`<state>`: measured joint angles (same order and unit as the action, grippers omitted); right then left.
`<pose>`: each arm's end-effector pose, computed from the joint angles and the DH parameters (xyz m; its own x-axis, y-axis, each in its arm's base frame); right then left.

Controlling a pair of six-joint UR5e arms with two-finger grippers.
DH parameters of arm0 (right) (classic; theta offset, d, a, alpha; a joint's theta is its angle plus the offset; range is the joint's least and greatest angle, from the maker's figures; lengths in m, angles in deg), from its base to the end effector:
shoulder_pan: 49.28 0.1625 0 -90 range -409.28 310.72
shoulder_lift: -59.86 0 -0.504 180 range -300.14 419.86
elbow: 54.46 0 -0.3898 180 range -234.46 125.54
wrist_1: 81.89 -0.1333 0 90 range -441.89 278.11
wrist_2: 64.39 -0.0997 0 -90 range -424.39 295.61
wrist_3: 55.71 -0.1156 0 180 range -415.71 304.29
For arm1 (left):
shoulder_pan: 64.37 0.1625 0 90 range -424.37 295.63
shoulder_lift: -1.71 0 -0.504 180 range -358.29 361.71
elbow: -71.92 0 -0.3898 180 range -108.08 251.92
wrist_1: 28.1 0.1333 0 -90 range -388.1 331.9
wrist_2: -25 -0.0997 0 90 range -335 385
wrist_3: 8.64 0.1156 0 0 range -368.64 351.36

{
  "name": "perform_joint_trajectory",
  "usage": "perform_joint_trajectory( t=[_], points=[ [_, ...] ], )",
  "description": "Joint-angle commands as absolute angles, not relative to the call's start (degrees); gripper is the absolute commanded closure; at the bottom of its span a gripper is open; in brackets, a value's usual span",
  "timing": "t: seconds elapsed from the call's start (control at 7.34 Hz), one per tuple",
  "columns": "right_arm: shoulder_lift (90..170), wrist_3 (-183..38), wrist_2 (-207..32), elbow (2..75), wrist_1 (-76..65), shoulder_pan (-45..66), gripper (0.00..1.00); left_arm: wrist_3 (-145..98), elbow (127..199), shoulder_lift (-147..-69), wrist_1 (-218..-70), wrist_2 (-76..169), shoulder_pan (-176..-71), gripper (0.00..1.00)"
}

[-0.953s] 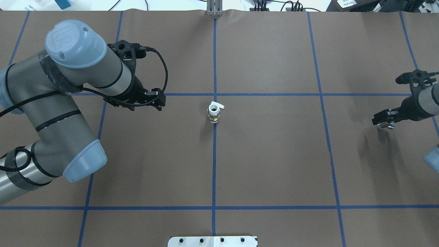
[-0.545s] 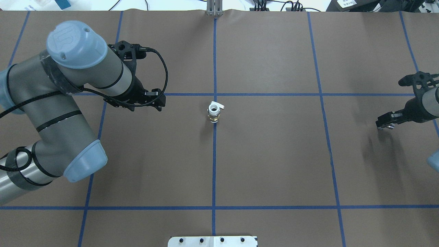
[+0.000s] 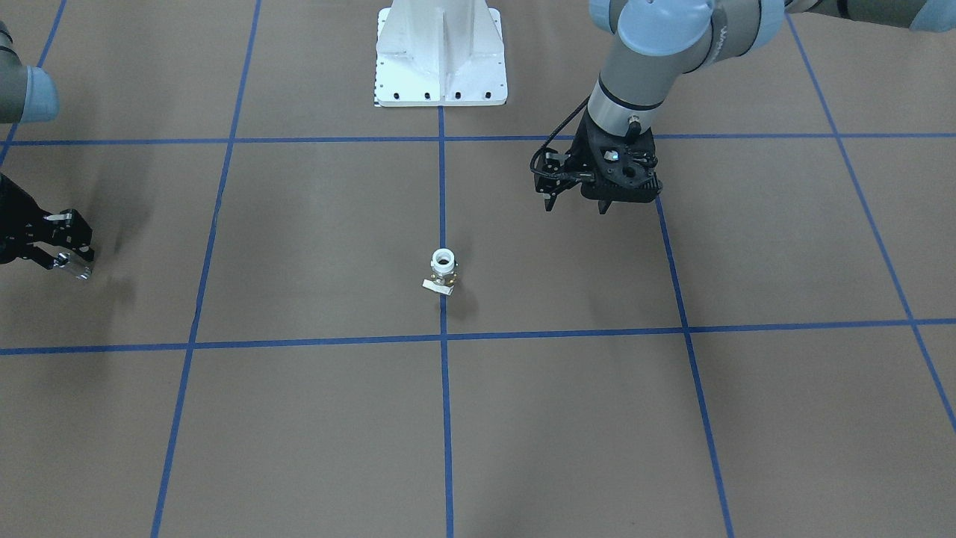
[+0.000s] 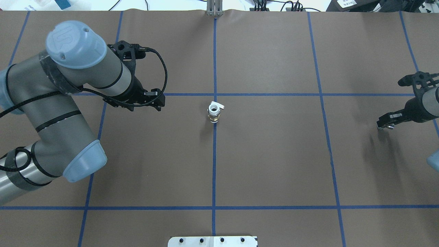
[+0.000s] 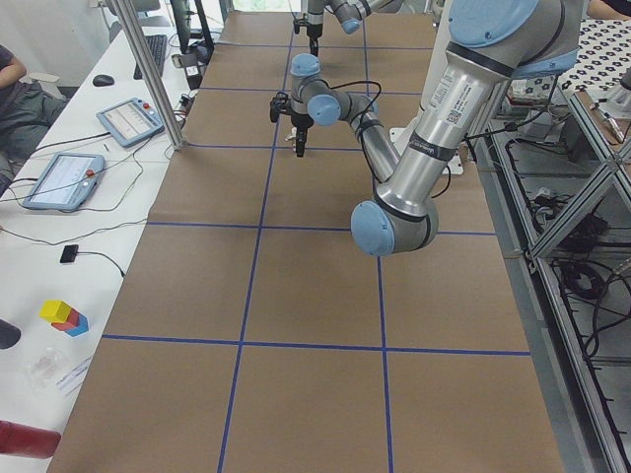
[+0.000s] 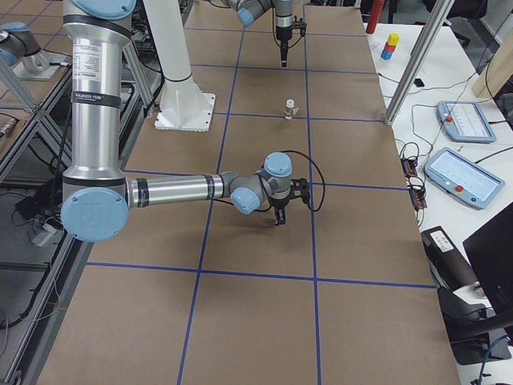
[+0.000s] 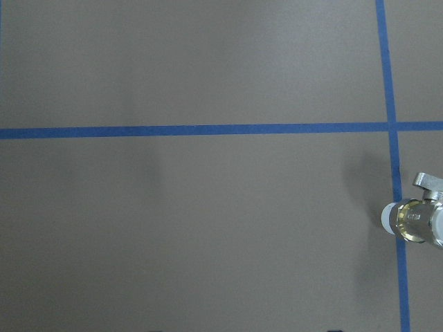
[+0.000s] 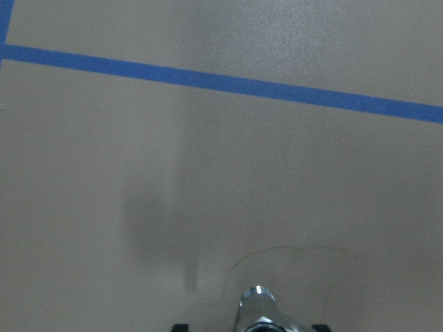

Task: Assemble PPR valve and pipe with both arms
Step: 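Grasp the chrome elbow fitting with the right gripper and lift it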

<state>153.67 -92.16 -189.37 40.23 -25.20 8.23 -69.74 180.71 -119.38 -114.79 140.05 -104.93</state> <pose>-0.2077 -0.4510 0.6817 0.6807 -0.1581 0.7153 0.0496 0.9841 0.1703 0.4436 -0.4907 0.2956 0.6290 0.0379 -0.7764 0.0588 0.9936 0.0961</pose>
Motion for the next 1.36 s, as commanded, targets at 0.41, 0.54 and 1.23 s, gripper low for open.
perform_joint_trajectory(
  t=[0.41,0.54,1.23],
  points=[
    [153.81,-92.01,-189.81,40.2,-25.38,8.63,0.41,-69.81,180.73,-119.31,-114.76,140.05,-104.89,0.16],
    [153.81,-91.92,-189.81,40.11,-25.38,8.81,0.41,-69.89,180.64,-119.31,-114.76,140.05,-104.98,0.16],
    [153.9,-91.92,-189.81,40.28,-25.38,9.6,1.0,-70.07,180.73,-119.31,-114.67,140.05,-104.98,0.15]
  ],
)
